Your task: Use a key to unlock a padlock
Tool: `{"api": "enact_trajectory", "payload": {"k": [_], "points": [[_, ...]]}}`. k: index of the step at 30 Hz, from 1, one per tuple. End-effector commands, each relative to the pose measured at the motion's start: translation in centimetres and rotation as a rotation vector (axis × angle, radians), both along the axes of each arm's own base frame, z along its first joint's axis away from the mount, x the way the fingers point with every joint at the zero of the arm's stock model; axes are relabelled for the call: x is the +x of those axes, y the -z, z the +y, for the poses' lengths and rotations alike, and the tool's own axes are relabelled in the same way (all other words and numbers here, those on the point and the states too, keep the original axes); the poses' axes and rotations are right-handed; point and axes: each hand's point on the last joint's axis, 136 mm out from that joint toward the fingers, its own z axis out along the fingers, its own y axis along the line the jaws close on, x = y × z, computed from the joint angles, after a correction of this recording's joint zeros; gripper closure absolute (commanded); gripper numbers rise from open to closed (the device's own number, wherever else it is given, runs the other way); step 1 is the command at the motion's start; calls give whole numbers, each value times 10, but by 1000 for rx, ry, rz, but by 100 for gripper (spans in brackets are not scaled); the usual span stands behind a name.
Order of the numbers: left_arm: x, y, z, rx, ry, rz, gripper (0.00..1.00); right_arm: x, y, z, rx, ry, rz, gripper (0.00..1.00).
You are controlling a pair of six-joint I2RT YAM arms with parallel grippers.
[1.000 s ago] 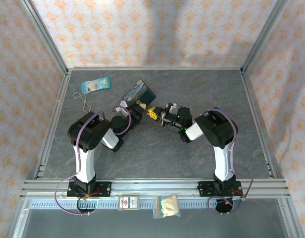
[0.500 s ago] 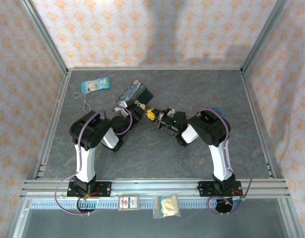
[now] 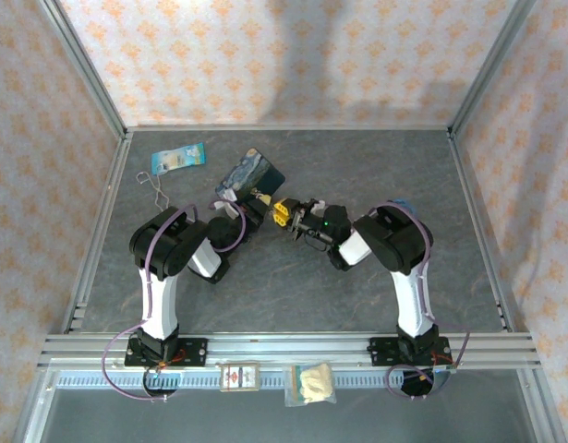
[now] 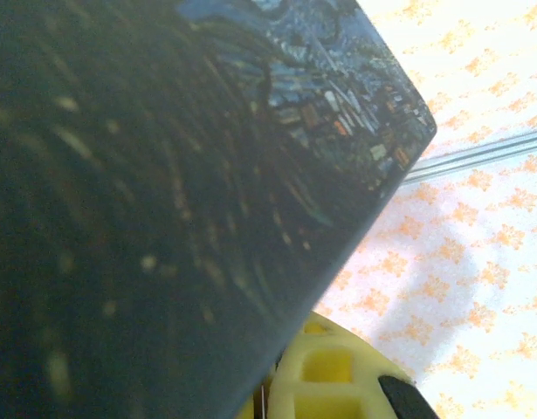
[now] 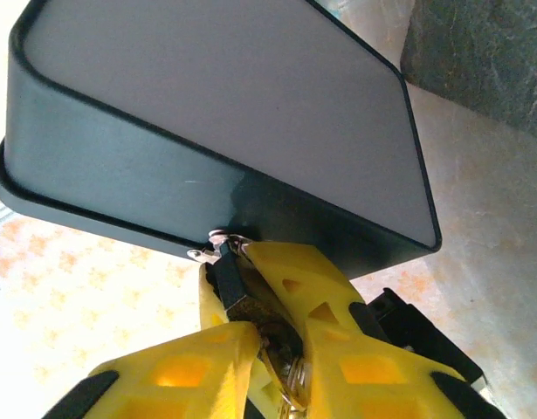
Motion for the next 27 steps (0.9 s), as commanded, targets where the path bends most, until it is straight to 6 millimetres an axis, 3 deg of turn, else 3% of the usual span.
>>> {"api": "enact_trajectory", "payload": {"k": [1,5,15,20,24,27], "points": [[-24,-45,-14,-115,105,-147,100,4,-81,-1,-10,12,-311,69],[-21,-44,-10,-108,78,-118,100,7,-62,-8,-215,35,-360,65],[-19,-44,-8,-160,71,-76,100,11,-49,-19,-482,67,-515,64],[-19,-47,-7,-156,65,-78,100,17,-26,-37,-737,83,-609,54],[-20,-48,-8,-150,70,-84,100,10,-32,-37,-748,66,-683,50],[-20,-49,-9,-154,73,-85,100,4,-36,-27,-702,24,-727,52]]}}
